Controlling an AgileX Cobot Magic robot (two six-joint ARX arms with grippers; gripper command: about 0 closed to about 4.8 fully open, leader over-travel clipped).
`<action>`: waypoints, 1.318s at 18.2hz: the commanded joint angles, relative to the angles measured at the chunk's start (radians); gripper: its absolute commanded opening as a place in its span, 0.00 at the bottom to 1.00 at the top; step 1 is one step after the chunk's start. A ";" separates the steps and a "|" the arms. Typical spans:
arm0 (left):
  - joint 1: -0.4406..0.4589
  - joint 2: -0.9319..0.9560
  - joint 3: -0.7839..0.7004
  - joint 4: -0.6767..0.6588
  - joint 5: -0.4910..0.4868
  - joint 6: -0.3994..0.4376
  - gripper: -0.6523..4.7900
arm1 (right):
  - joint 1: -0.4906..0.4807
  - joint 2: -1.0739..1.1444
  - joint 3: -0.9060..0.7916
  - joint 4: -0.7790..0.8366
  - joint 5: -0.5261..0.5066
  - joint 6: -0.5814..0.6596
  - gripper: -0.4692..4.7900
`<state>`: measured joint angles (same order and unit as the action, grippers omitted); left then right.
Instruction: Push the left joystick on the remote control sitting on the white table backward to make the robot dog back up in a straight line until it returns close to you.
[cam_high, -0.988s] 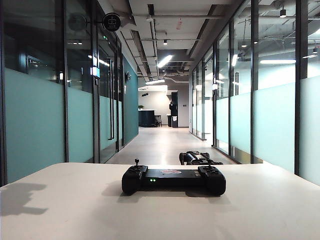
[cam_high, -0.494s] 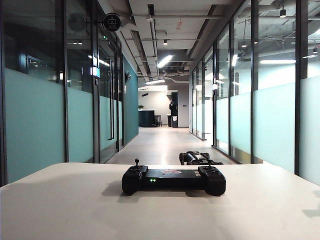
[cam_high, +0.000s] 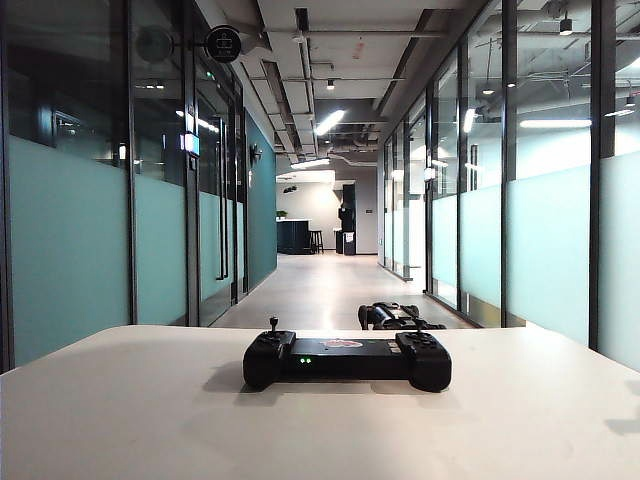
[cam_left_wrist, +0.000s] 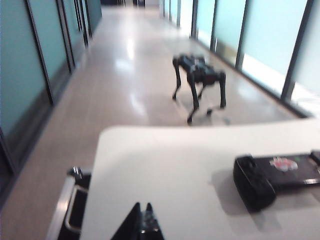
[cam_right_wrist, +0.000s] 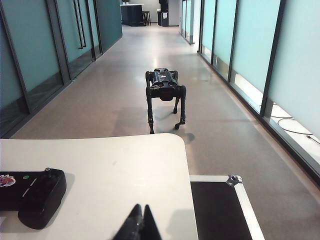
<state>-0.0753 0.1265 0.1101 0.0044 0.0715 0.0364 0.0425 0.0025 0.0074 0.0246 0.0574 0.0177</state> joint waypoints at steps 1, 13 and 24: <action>0.048 -0.082 -0.031 0.017 0.019 0.005 0.11 | 0.002 -0.003 -0.009 0.006 0.003 0.000 0.08; 0.070 -0.125 -0.103 -0.006 -0.034 0.004 0.11 | 0.002 -0.002 -0.009 0.001 0.003 0.000 0.08; 0.021 -0.125 -0.102 -0.010 -0.068 0.005 0.11 | 0.002 -0.002 -0.009 0.001 0.003 0.000 0.08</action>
<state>-0.0559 0.0010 0.0040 -0.0128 0.0063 0.0364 0.0425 0.0036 0.0074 0.0166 0.0582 0.0177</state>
